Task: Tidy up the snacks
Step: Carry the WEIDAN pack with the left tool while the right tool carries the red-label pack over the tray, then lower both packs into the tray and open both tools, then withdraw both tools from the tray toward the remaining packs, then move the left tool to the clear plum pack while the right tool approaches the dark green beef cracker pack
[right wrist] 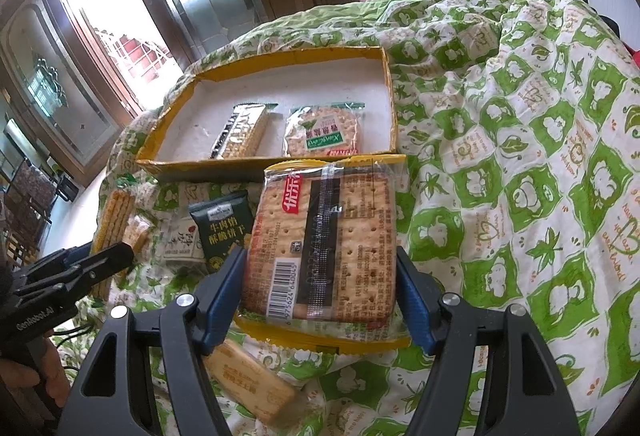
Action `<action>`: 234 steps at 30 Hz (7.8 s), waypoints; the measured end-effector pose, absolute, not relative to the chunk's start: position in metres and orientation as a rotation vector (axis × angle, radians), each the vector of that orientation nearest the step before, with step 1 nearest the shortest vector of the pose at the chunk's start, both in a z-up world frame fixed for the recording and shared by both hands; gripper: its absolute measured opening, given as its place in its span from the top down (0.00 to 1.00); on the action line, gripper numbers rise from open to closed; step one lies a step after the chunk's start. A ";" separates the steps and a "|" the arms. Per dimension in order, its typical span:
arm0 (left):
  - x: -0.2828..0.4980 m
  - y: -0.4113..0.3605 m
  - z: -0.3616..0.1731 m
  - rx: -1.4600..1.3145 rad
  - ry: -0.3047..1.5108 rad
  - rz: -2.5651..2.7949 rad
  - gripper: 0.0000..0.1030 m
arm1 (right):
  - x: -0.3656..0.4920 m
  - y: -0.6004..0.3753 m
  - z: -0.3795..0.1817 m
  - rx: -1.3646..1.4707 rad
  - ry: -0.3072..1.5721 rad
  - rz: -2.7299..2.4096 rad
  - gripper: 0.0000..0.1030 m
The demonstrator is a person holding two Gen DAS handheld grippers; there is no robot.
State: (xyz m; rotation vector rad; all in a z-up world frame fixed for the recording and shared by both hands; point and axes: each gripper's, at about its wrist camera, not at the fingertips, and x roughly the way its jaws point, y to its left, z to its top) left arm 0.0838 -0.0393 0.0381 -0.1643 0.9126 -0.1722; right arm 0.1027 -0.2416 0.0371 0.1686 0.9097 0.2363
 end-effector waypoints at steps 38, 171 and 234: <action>0.138 -0.045 0.063 -0.131 0.898 -0.207 0.52 | 0.140 -0.235 0.077 0.174 0.910 0.277 0.32; 0.288 -0.081 0.037 -0.089 0.992 -0.199 0.30 | 0.217 -0.255 0.048 0.261 0.966 0.141 0.16; 0.059 -0.001 0.001 -0.267 1.059 -0.184 0.14 | 0.080 -0.203 0.012 0.118 1.073 0.362 0.09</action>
